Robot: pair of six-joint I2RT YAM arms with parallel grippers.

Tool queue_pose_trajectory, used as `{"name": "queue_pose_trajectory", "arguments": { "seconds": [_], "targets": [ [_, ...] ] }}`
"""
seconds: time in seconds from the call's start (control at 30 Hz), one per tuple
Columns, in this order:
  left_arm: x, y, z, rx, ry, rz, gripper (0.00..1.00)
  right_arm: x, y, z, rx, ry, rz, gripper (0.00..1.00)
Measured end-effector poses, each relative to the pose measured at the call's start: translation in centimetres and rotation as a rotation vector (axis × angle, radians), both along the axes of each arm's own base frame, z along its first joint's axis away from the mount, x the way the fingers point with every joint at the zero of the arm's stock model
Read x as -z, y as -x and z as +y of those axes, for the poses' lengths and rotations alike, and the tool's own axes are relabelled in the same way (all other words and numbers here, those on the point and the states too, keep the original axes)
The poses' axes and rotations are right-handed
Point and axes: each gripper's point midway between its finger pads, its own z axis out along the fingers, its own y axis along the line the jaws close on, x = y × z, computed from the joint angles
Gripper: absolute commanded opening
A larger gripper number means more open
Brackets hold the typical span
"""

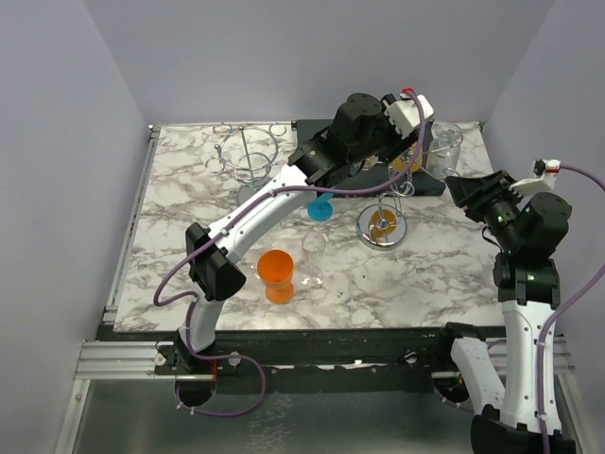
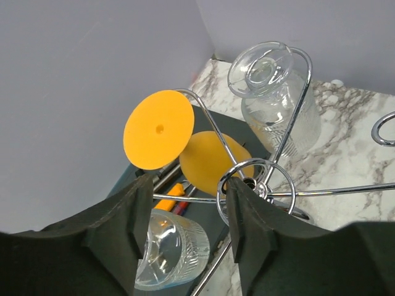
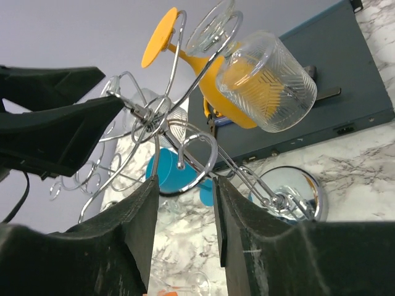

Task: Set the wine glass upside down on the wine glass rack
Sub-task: Adjust the wine rack at the center of the board.

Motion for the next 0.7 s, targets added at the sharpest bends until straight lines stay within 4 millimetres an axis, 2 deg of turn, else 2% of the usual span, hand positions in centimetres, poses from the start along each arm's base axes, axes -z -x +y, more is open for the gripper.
{"name": "queue_pose_trajectory", "arguments": {
  "seconds": [0.2,0.33,0.57,0.7],
  "targets": [
    [-1.0,-1.7,2.2,-0.081,0.015,-0.026,0.81,-1.9,0.9,0.0,-0.01,0.078,-0.011,0.63],
    [-3.1,-2.2,4.5,-0.131,0.041,-0.052,0.85,-3.4,1.4,0.0,-0.012,0.112,-0.036,0.64],
    [-6.3,-1.1,5.9,-0.135,0.105,-0.068,0.9,-3.6,1.7,-0.1,-0.015,0.131,-0.019,0.68],
    [-6.2,-0.1,5.7,-0.107,0.125,-0.018,0.99,-4.3,1.8,0.0,-0.019,0.135,-0.01,0.8]
  ]
}}
